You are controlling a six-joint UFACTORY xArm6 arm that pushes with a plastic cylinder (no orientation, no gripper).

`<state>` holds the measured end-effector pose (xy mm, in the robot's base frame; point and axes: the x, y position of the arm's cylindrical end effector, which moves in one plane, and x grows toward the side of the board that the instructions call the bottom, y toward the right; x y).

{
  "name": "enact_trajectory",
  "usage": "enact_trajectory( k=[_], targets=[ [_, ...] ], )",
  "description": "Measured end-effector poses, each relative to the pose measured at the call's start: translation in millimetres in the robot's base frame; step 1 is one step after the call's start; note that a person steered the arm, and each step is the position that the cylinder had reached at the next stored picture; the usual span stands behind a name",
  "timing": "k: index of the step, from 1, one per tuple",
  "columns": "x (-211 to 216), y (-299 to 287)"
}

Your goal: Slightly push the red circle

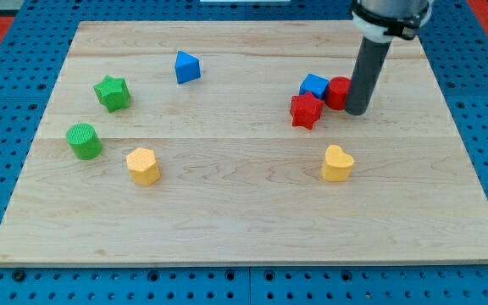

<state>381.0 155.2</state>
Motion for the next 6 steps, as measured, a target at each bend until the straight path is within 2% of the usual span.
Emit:
enact_trajectory(
  k=[2,3,4,6],
  targets=[
    [-74.7,-28.2],
    [-79.1,24.9],
    [-127.9,18.2],
    [-105.0,-76.1]
  ],
)
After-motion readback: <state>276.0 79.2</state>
